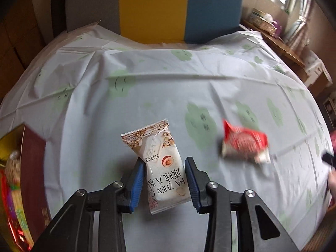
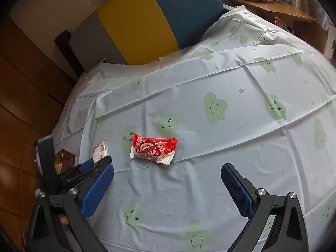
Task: Organize snacks
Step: 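Grasp the red-and-white chocolate packet with the right tool while the left tool holds the white packet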
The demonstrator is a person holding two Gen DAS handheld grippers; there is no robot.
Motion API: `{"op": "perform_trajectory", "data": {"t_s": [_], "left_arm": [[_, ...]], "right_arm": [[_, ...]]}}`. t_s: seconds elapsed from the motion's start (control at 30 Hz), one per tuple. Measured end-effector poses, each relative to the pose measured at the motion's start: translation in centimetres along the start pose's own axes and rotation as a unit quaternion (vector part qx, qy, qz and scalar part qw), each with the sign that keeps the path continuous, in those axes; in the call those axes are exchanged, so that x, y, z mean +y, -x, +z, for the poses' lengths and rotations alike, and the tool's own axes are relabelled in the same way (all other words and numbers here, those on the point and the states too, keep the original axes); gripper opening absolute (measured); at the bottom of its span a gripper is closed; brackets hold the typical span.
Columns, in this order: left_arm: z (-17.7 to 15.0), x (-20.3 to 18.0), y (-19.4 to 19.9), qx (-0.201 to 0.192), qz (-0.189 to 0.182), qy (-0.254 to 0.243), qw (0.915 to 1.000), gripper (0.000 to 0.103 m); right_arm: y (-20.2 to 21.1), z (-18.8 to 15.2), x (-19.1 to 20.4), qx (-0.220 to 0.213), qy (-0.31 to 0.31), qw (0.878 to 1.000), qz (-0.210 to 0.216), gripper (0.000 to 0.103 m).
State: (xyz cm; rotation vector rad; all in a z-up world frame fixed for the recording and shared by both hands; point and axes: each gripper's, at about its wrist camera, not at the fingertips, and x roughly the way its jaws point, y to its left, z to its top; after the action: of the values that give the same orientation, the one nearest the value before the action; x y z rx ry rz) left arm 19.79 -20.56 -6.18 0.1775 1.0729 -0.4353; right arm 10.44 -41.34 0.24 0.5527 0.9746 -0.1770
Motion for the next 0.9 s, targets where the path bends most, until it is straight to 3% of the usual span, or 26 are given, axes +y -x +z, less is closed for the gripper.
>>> {"op": "perform_trajectory", "data": {"t_s": [0.2, 0.37, 0.4, 0.47, 0.7, 0.8, 0.9], "left_arm": [[-7.0, -0.7, 3.3, -0.009, -0.023, -0.042, 0.9988, 0.039], [-10.1, -1.0, 3.5, -0.014, -0.048, -0.072, 0.9962, 0.039], [-10.6, -1.2, 3.6, -0.032, -0.041, -0.084, 0.9950, 0.039], [-10.9, -1.5, 3.5, -0.041, -0.034, -0.094, 0.9941, 0.039], [-10.4, -0.5, 3.7, -0.050, -0.066, -0.075, 0.9938, 0.039], [-10.4, -0.6, 3.8, -0.057, -0.067, -0.072, 0.9935, 0.039], [-10.2, -0.7, 4.0, -0.060, -0.065, -0.073, 0.9933, 0.039]], "right_arm": [[-1.4, -0.8, 0.7, 0.025, 0.026, 0.999, -0.001, 0.102], [-3.4, -1.6, 1.3, 0.065, 0.039, 0.997, 0.024, 0.084], [-3.8, -1.8, 1.5, 0.072, 0.044, 0.996, 0.019, 0.078], [-4.5, -2.2, 1.8, 0.082, 0.056, 0.995, 0.013, 0.070], [-6.3, -2.4, 5.1, 0.103, 0.151, 0.983, -0.010, 0.069], [-7.2, -1.2, 7.1, 0.090, 0.211, 0.972, -0.042, 0.069], [-8.9, -0.1, 9.0, 0.088, 0.278, 0.954, -0.073, 0.069]]}}
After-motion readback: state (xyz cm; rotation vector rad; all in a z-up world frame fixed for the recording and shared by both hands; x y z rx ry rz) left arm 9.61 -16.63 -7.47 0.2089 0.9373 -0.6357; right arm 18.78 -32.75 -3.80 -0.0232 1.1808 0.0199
